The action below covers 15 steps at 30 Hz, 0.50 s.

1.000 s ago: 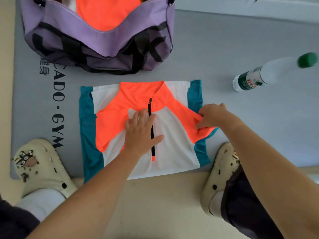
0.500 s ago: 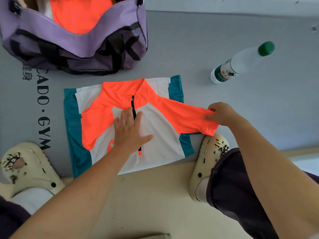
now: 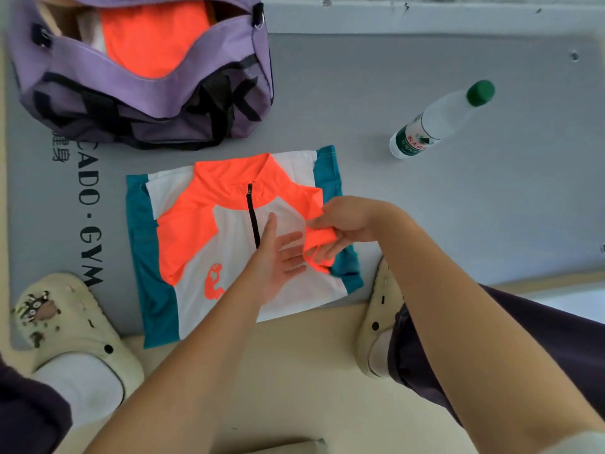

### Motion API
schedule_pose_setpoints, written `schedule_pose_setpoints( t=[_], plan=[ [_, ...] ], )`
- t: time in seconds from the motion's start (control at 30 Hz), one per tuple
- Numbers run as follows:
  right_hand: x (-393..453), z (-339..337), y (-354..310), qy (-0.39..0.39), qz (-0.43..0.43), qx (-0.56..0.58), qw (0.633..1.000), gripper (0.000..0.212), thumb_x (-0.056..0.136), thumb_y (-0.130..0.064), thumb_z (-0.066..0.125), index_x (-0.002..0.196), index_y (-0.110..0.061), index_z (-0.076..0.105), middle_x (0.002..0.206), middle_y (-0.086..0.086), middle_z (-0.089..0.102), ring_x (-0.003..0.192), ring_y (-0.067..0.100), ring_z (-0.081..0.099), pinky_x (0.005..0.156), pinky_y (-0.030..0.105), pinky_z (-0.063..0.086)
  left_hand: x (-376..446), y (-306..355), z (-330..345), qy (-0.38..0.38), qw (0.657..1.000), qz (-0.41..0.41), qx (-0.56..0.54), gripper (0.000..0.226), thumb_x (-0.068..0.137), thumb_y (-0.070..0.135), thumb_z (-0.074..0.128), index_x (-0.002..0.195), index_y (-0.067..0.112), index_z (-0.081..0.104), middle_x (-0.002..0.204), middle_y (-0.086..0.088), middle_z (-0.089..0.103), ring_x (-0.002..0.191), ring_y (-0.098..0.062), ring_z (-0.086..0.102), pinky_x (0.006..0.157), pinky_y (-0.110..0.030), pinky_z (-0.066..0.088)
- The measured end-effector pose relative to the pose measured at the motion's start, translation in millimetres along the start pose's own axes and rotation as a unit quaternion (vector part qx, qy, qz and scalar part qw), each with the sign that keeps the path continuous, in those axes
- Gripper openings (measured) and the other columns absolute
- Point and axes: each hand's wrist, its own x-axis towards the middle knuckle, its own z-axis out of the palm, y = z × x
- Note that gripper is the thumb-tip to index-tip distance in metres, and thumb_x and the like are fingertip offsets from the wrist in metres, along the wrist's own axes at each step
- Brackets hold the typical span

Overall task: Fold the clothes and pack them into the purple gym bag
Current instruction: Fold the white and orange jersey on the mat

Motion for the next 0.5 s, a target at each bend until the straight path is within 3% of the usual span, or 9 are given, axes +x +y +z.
schedule_pose_setpoints(
  t=[0.1, 0.2, 0.3, 0.4, 0.5],
  plan=[
    [11, 3, -2, 0.006, -0.004, 0.014, 1.0, 0.048, 0.103, -0.042, 0.04, 0.118, 0.002, 0.052, 0.089, 0.017, 0.075, 0.074, 0.028, 0.074, 0.068, 0.034, 0.062, 3, -11, -14, -0.01, 0.997, -0.005, -0.075, 0.068, 0.085, 0.077, 0.038, 0.122, 0.025, 0.062, 0.105, 0.004, 0.075, 0.095, -0.012, 0.072, 0.077, -0.03, 0.056],
    [25, -6, 5, 0.103, 0.003, -0.06, 0.993, 0.041, 0.101, -0.038, 0.043, 0.113, -0.002, 0.058, 0.083, 0.011, 0.075, 0.067, 0.025, 0.073, 0.067, 0.033, 0.06, 9, -17, -19, 0.029, 0.999, 0.009, -0.03, 0.033, 0.09, 0.052, 0.06, 0.109, 0.026, 0.064, 0.1, 0.007, 0.076, 0.09, -0.011, 0.073, 0.066, -0.026, 0.059],
    [43, -14, 15, 0.243, -0.069, -0.151, 0.956, 0.016, 0.096, -0.019, 0.05, 0.101, -0.009, 0.061, 0.087, 0.01, 0.07, 0.064, 0.021, 0.067, 0.058, 0.025, 0.054, 19, -18, -27, 0.097, 0.991, 0.034, 0.086, 0.006, 0.093, 0.024, 0.065, 0.098, 0.02, 0.065, 0.112, -0.007, 0.073, 0.097, -0.021, 0.071, 0.091, -0.043, 0.056],
    [60, -15, 22, 0.323, -0.161, -0.19, 0.913, 0.025, 0.091, -0.013, 0.053, 0.114, -0.018, 0.06, 0.079, 0.002, 0.06, 0.074, 0.024, 0.06, 0.067, 0.028, 0.047, 20, -9, -32, 0.119, 0.976, 0.085, 0.163, 0.007, 0.095, 0.021, 0.061, 0.101, 0.023, 0.064, 0.116, -0.006, 0.069, 0.108, -0.025, 0.065, 0.099, -0.045, 0.051],
    [74, -13, 22, 0.309, -0.177, -0.244, 0.902, 0.043, 0.091, -0.012, 0.052, 0.133, -0.023, 0.051, 0.078, -0.008, 0.052, 0.082, 0.022, 0.052, 0.072, 0.027, 0.04, 16, -6, -34, 0.102, 0.966, 0.125, 0.204, 0.021, 0.092, 0.008, 0.064, 0.109, 0.019, 0.06, 0.105, 0.0, 0.069, 0.095, -0.016, 0.066, 0.081, -0.025, 0.055]
  ],
)
